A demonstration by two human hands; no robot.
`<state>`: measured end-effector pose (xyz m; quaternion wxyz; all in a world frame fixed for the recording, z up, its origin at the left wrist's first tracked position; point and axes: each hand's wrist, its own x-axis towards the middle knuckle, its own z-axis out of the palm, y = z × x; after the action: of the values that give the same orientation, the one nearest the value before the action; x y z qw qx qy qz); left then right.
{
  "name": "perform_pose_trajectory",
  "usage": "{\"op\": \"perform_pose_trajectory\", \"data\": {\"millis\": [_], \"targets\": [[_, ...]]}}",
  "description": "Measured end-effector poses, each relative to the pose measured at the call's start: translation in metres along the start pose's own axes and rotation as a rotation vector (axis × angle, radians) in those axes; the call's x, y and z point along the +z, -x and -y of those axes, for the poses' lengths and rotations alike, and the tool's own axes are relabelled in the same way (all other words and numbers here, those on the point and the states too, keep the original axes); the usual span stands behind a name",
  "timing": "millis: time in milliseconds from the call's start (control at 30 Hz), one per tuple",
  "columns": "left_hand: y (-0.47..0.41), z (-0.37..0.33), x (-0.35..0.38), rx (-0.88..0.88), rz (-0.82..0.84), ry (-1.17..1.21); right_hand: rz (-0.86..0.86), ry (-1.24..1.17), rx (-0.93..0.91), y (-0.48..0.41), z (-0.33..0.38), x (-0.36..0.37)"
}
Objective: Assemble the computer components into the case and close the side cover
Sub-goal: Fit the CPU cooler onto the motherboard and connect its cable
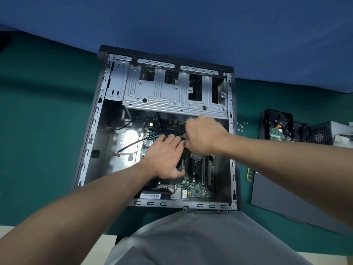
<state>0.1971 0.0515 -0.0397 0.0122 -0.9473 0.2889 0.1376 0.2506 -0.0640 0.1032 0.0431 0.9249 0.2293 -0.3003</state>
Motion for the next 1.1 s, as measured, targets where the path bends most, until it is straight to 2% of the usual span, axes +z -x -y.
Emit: {"op": "perform_pose_trajectory", "data": {"millis": [33,67,100,167,200,267,333,367,400,433,467,567,600,633,667,700,800,833,933,1000,1100], "targets": [[0.000,0.000,0.001,-0.003,-0.010,0.000,0.058,-0.224,0.188,-0.008,-0.003,-0.004],[0.000,0.000,0.001,-0.003,-0.018,0.003,0.124,-0.352,0.287,-0.014,-0.006,-0.008],[0.000,0.000,0.001,0.001,-0.021,0.005,0.192,-0.353,0.290,-0.015,-0.006,-0.011],[0.000,0.001,0.002,0.005,-0.027,-0.003,0.264,-0.129,0.099,-0.006,-0.002,-0.013],[0.000,0.001,0.002,0.004,-0.026,0.001,0.235,0.081,-0.041,0.002,0.001,-0.010],[0.000,0.000,0.003,0.002,-0.020,0.044,0.034,0.473,-0.367,0.016,0.007,-0.003],[0.001,-0.002,0.004,-0.009,-0.012,0.096,-0.068,0.630,-0.648,0.022,0.007,0.003],[0.001,-0.002,0.004,-0.014,-0.007,0.108,-0.068,0.631,-0.702,0.023,0.006,0.004],[0.001,-0.002,0.004,-0.014,-0.003,0.109,-0.068,0.563,-0.681,0.023,0.007,0.004],[0.001,-0.001,0.003,-0.009,-0.003,0.100,-0.082,0.424,-0.582,0.022,0.008,0.005],[0.000,-0.001,0.003,-0.003,-0.001,0.085,-0.118,0.258,-0.425,0.018,0.009,0.008],[0.001,0.001,0.002,-0.006,0.000,0.039,-0.132,-0.275,0.242,-0.002,0.015,0.007],[0.000,0.001,0.002,-0.005,-0.005,0.028,-0.128,-0.436,0.384,-0.009,0.013,0.004],[0.000,0.000,0.003,-0.003,-0.011,0.018,-0.119,-0.495,0.440,-0.012,0.012,0.001],[0.000,0.000,0.004,0.000,-0.016,0.013,-0.087,-0.445,0.403,-0.012,0.009,0.000],[0.000,0.001,0.004,0.000,-0.020,0.013,-0.042,-0.303,0.285,-0.009,0.008,-0.001],[0.001,0.001,0.003,0.003,-0.017,0.027,-0.013,0.379,-0.201,0.011,0.009,-0.003],[0.001,0.001,0.003,0.006,-0.016,0.030,-0.029,0.530,-0.339,0.016,0.009,-0.001],[0.001,-0.001,0.004,-0.005,-0.028,0.051,-0.011,0.675,-0.548,0.022,0.008,0.004],[0.001,0.000,0.003,-0.012,-0.020,0.058,-0.011,0.565,-0.498,0.021,0.012,0.007],[0.001,0.001,0.002,-0.002,-0.021,0.023,0.023,-0.047,-0.009,0.005,0.012,0.003]]}}
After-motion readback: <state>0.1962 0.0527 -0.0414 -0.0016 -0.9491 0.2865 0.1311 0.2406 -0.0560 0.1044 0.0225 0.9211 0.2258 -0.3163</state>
